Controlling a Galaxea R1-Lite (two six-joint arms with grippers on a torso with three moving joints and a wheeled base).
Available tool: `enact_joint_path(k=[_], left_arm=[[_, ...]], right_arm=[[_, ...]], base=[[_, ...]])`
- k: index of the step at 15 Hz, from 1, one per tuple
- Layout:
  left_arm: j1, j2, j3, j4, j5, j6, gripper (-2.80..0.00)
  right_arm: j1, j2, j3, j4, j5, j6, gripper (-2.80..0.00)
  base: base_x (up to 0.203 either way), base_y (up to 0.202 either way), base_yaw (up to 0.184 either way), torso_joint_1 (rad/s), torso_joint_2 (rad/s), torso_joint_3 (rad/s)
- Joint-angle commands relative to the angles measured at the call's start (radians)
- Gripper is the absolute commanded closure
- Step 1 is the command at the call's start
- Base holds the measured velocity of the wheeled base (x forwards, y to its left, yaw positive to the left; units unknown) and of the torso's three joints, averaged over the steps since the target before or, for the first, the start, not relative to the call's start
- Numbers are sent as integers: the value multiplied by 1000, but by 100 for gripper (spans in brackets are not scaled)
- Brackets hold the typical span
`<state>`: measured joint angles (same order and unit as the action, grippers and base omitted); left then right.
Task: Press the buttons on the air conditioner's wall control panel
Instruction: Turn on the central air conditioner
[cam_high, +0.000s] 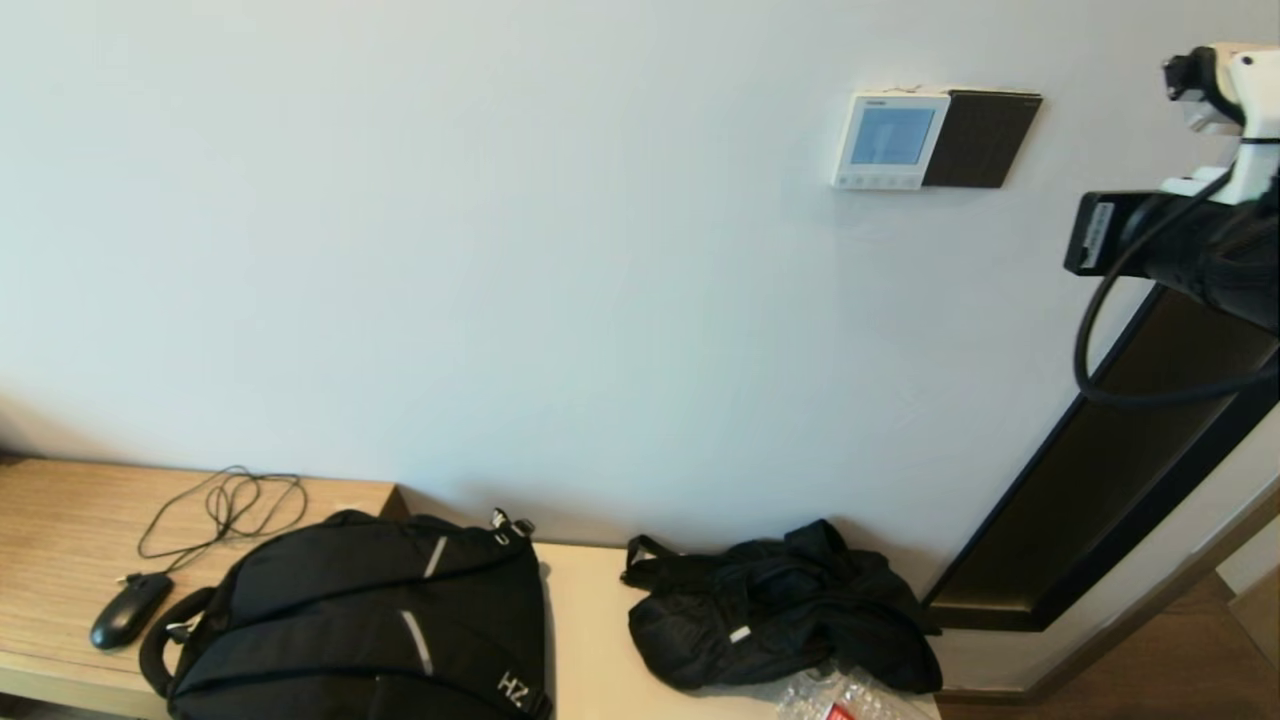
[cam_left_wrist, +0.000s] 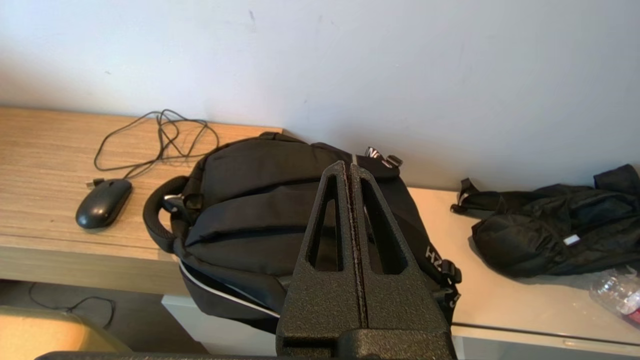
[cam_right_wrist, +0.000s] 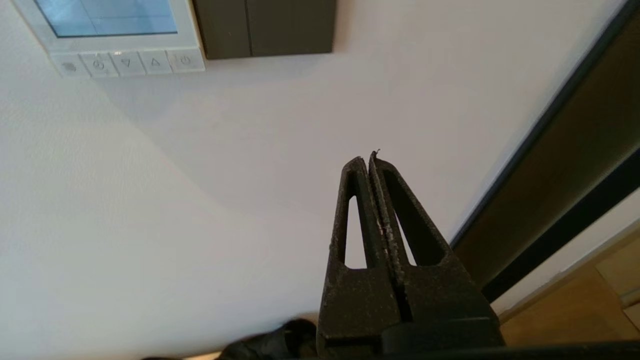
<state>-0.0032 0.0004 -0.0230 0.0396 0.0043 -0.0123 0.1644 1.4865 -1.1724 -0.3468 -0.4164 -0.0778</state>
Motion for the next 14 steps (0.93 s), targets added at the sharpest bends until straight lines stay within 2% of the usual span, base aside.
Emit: enact_joint_path(k=[1,6,9,14], left_arm=[[0,0,0,0,0,-1,0],[0,0,0,0,0,0,0],[0,0,0,0,0,0,0],[0,0,0,0,0,-1,0]], right_arm=[[19,169,-119,-11,-27,-3,0],[77,305,-275,-11,-79,-9,0],[114,333,-318,-11,-83,-20,0],[129,383,-393,-12,-108,-59,0]], base=[[0,0,0,0,0,0],[0,0,0,0,0,0],[0,0,0,0,0,0],[0,0,0,0,0,0]])
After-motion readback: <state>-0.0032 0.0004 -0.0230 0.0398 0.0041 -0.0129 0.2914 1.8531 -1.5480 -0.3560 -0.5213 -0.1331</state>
